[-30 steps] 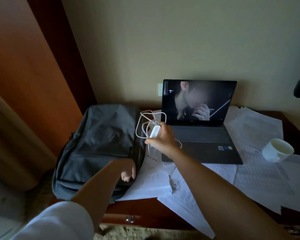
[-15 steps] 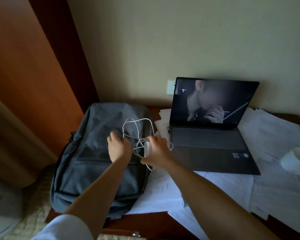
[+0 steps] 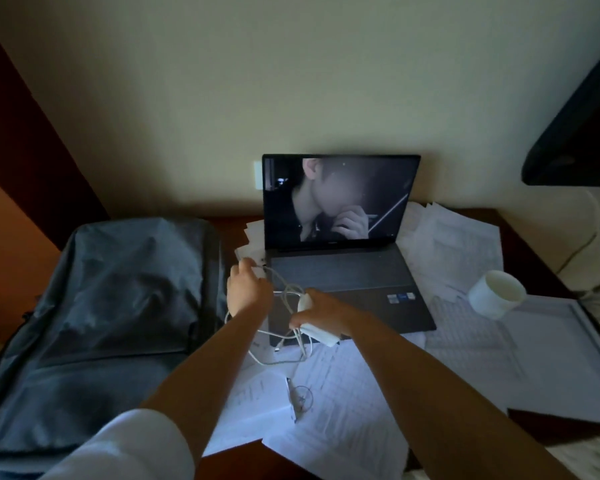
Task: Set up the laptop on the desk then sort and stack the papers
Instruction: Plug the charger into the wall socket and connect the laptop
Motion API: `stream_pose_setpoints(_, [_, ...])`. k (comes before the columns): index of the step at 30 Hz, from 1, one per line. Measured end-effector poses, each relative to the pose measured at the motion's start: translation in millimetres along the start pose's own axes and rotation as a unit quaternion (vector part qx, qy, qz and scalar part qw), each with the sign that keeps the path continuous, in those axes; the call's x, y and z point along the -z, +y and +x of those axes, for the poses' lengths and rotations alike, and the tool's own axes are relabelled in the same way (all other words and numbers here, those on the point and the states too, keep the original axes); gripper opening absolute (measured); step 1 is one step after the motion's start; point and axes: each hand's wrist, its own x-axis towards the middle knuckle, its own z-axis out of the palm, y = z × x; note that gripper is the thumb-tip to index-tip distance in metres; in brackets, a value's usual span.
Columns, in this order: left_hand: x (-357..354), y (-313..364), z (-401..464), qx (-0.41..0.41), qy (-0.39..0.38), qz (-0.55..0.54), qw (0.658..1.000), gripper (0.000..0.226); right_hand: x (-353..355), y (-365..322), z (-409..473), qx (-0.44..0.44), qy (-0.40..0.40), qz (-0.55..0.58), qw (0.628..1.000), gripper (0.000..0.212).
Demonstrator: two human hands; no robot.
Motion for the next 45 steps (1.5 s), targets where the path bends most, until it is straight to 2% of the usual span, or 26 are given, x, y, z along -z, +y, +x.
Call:
stream_pose_setpoints(3, [-19.8, 12.4, -9.5, -0.069, 0.03, 0.107, 0.991, 0.043, 21.1, 18.5, -4.2, 0.043, 0.037, -0.154, 0.987, 0.046])
stream_pose_setpoints(6, [-37.8, 27.1, -18.0, -0.157, 0.018, 0.17, 0.973, 0.026, 37.2, 43.7, -6.5, 0.044, 0.069, -0.234, 0.969, 0.062])
stream_pose_setpoints(10, [-62.6, 46.1, -32.4, -0.09, -0.106, 0.229, 0.963, 0.032, 36.7, 74.3, -8.8, 0.056, 0.066, -0.271, 0.959, 0.08])
stream_pose_setpoints(15, [-88.8, 42.5, -46.9, -0.051, -0.181, 0.297, 0.936, 0.03, 21.6, 107.6, -16.4, 0.084, 0.064, -0.268, 0.958, 0.082])
stream_pose_setpoints(19, [-97.0, 37.9, -60.1, -0.036, -0.185, 0.307, 0.933, 0.023, 6.7, 128.9, -20.9, 0.106, 0.066, -0.274, 0.954, 0.083])
stream_pose_setpoints(22, [-97.2, 36.8, -64.3, -0.041, -0.163, 0.293, 0.941, 0.023, -3.2, 136.8, -20.6, 0.113, 0.082, -0.277, 0.951, 0.084])
stream_pose_setpoints(26, [-92.3, 41.1, -64.3, -0.119, -0.08, 0.272, 0.952, 0.034, -13.8, 141.0, -18.1, 0.11, 0.095, -0.314, 0.938, 0.095])
stream_pose_setpoints(31, [-84.7, 40.5, -54.0, -0.237, 0.043, 0.242, 0.94, 0.026, -6.3, 133.5, -17.0, 0.115, 0.06, -0.303, 0.944, 0.099])
stream_pose_setpoints(33, [-84.0, 36.3, -46.8, -0.252, 0.082, 0.261, 0.928, 0.014, 4.7, 125.2, -16.8, 0.104, 0.042, -0.276, 0.955, 0.093])
stream_pose_setpoints(35, [-83.3, 34.9, -39.9, -0.194, 0.062, 0.275, 0.94, 0.03, 13.6, 120.1, -13.2, 0.095, 0.045, -0.247, 0.963, 0.086])
stream_pose_setpoints(39, [-82.3, 28.3, -23.0, -0.029, 0.012, 0.152, 0.988, 0.062, 21.2, 115.3, -6.2, 0.103, 0.094, -0.188, 0.972, 0.051])
stream_pose_setpoints(41, [-80.9, 24.3, -14.0, 0.04, 0.001, 0.115, 0.993, 0.059, 26.6, 114.1, 0.2, 0.11, 0.147, -0.179, 0.967, 0.038])
stream_pose_setpoints(45, [-80.5, 22.4, -1.6, 0.129, -0.044, 0.213, 0.967, 0.044, 46.1, 125.4, 22.2, 0.034, 0.256, -0.109, 0.96, 0.045])
